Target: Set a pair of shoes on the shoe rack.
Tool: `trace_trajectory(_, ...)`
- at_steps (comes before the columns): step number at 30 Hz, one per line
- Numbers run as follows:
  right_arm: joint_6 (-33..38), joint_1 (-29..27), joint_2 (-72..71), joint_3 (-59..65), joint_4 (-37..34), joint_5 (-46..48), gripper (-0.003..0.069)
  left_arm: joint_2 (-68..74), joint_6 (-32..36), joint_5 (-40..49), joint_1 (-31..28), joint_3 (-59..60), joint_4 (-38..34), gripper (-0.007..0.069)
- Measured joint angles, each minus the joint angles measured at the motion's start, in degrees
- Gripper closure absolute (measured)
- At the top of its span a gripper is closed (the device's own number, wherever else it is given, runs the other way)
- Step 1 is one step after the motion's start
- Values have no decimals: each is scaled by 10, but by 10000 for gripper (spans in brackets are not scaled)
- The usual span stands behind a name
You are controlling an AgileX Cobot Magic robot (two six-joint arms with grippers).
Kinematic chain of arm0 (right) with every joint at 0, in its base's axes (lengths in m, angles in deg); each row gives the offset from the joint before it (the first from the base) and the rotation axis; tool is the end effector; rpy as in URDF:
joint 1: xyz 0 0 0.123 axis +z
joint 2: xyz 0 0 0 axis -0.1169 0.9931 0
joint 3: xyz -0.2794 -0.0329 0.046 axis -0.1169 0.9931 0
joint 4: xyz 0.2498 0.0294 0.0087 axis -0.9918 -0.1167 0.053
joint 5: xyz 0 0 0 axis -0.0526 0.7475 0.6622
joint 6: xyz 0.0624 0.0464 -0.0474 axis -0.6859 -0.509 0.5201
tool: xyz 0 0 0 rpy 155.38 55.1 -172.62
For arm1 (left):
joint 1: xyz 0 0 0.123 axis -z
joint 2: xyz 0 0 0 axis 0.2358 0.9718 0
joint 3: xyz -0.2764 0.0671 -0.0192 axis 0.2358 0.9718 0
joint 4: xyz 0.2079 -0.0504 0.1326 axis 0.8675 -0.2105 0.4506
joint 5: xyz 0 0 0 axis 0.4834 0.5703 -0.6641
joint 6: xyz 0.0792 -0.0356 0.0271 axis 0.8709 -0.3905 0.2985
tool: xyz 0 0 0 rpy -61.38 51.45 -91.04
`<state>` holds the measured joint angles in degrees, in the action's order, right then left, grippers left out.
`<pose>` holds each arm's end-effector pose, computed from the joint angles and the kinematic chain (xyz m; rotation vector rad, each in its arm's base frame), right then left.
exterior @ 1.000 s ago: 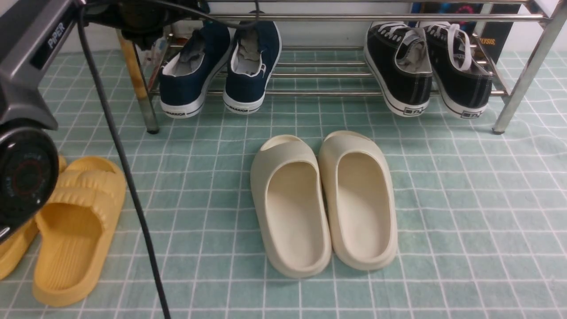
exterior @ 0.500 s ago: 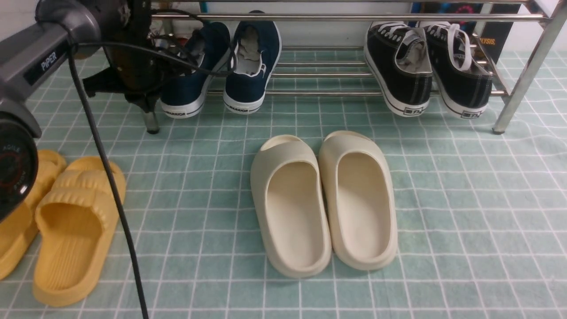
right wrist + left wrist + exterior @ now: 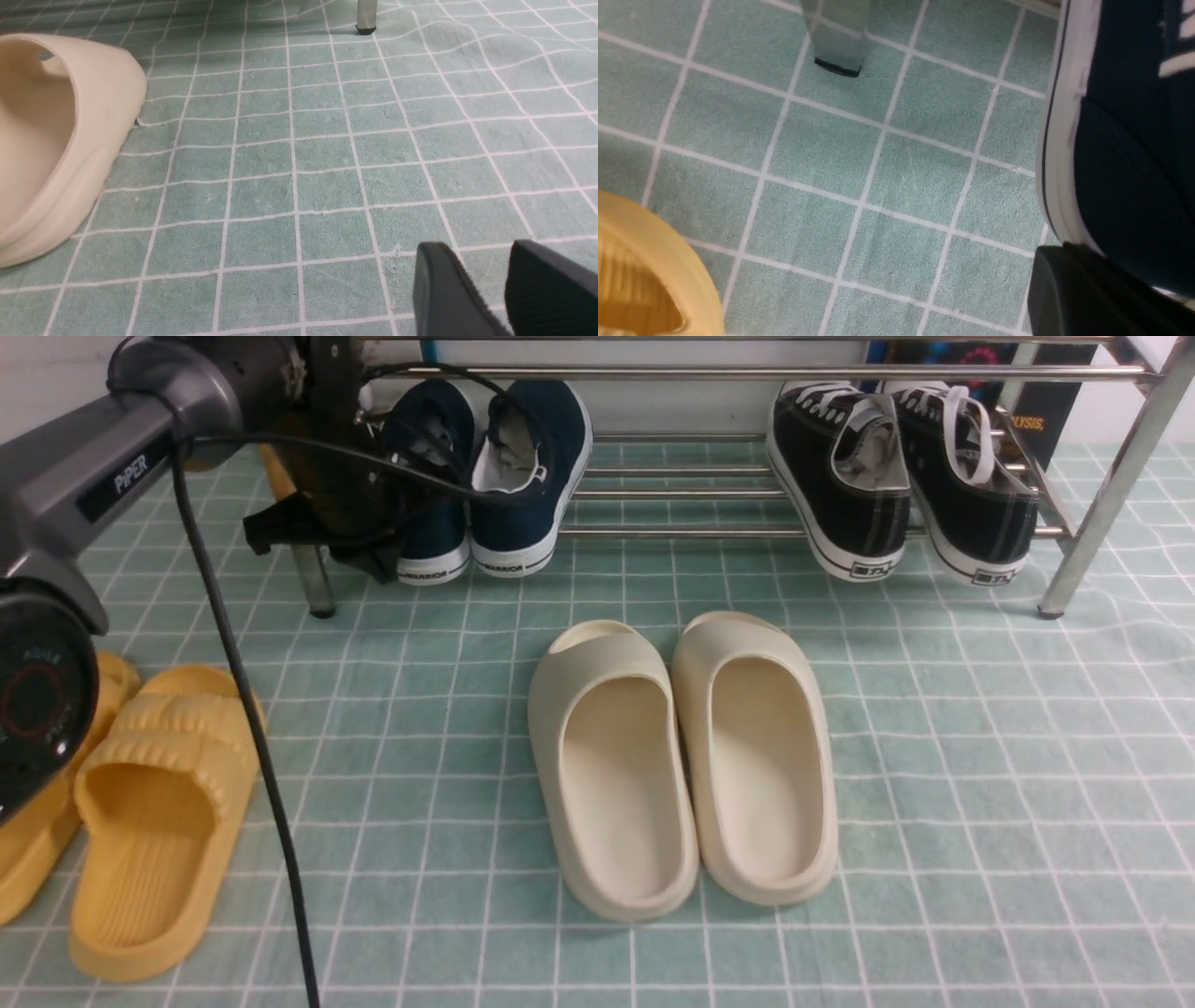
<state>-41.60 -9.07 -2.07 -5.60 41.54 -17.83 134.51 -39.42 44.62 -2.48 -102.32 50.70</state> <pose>0.0521 -0.0021 0.1736 0.1526 1.8693 0.0554 0.4695 -0.0889 0.2561 -0.4271 2.6555 -0.1674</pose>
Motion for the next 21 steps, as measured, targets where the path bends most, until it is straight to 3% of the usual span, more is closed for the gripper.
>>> trace_trajectory(12, 0, 0, 0, 0, 0, 0, 419, -46, 4, -13, 1, 0, 82, 638)
trace_trajectory(17, 0, 0, 0, 0, 0, 0, 419, -122, 16, 25, 1, 12, 85, 638)
trace_trajectory(21, 0, 0, 0, 0, 0, 0, 419, -214, 16, 0, 1, 83, 86, 638)
